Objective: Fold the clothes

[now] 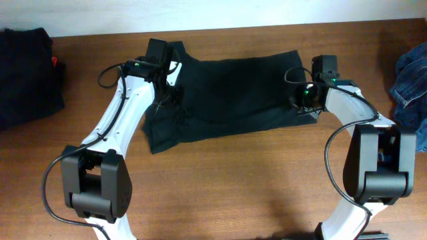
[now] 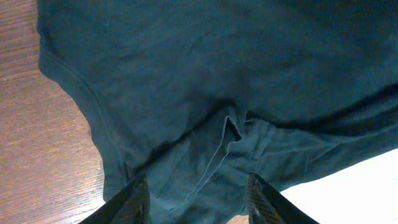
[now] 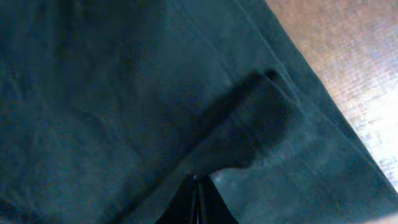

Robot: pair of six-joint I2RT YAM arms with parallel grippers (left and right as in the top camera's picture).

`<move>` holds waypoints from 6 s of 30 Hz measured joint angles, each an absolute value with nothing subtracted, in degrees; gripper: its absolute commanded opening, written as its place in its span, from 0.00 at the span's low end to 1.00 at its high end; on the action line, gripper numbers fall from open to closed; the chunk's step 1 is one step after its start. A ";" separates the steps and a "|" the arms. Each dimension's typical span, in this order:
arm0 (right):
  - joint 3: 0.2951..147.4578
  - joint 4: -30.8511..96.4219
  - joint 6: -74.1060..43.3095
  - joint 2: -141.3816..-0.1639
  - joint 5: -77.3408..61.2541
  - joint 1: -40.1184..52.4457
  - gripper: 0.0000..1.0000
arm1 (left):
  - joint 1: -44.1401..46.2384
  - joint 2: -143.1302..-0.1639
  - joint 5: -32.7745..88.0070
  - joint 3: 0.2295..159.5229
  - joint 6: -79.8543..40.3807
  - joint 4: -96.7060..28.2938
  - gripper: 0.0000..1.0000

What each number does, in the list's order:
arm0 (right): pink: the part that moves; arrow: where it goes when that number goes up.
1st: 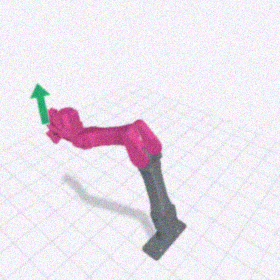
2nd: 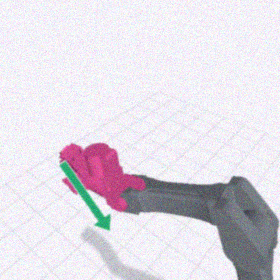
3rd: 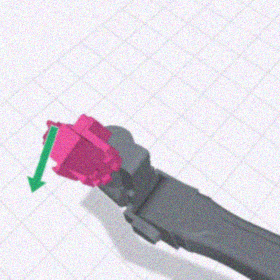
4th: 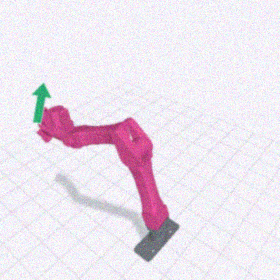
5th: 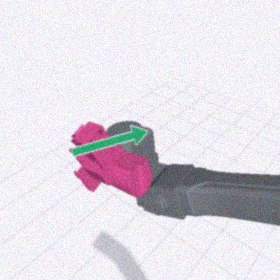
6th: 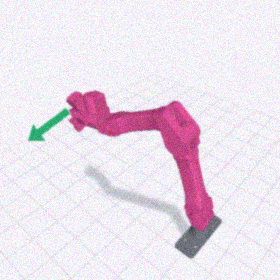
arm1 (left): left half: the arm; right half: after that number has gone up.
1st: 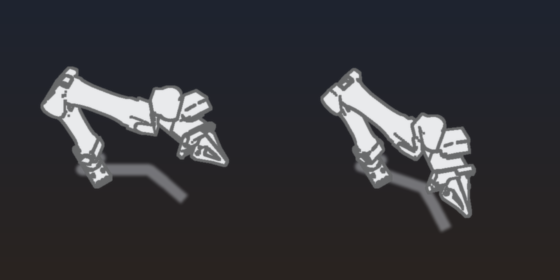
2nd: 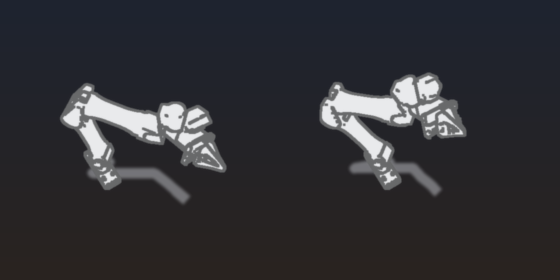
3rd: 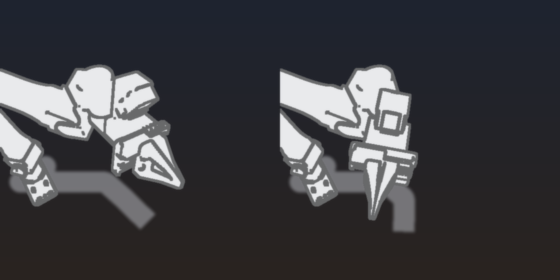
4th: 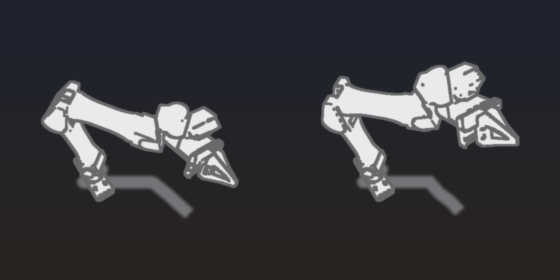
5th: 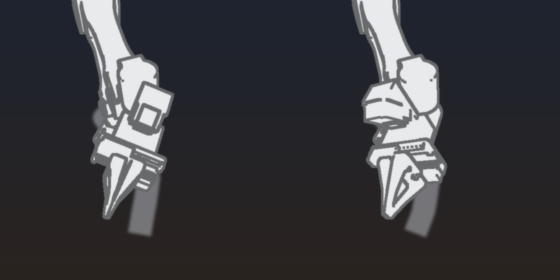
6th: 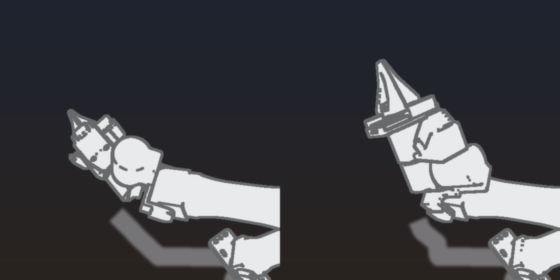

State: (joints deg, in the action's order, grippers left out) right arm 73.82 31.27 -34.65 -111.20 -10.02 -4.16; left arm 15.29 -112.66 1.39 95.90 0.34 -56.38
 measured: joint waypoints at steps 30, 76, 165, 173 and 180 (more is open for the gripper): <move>74.43 32.12 -13.41 -111.15 -9.85 -2.59 0.98 | 15.35 -112.66 7.03 95.94 -2.02 -67.94 0.01; 74.48 36.88 3.22 -110.85 -5.89 -2.63 0.04 | 16.43 -112.62 -0.47 74.35 -11.38 -53.12 0.02; 78.59 44.75 2.33 -116.99 -3.64 -2.63 0.04 | 16.43 -108.95 -3.46 66.78 -12.95 -44.16 0.00; 78.76 49.52 0.27 -116.99 -2.98 -2.63 0.04 | 16.43 -108.84 -4.36 66.54 -13.13 -50.92 0.00; 78.81 52.88 -0.23 -116.99 -2.55 -2.63 0.04 | 15.81 -108.84 -6.96 65.95 -13.32 -54.57 0.00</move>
State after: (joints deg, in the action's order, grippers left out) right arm 78.81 52.88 -0.23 -116.99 -2.55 -2.63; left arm 15.81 -108.84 -6.96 65.95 -13.32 -54.57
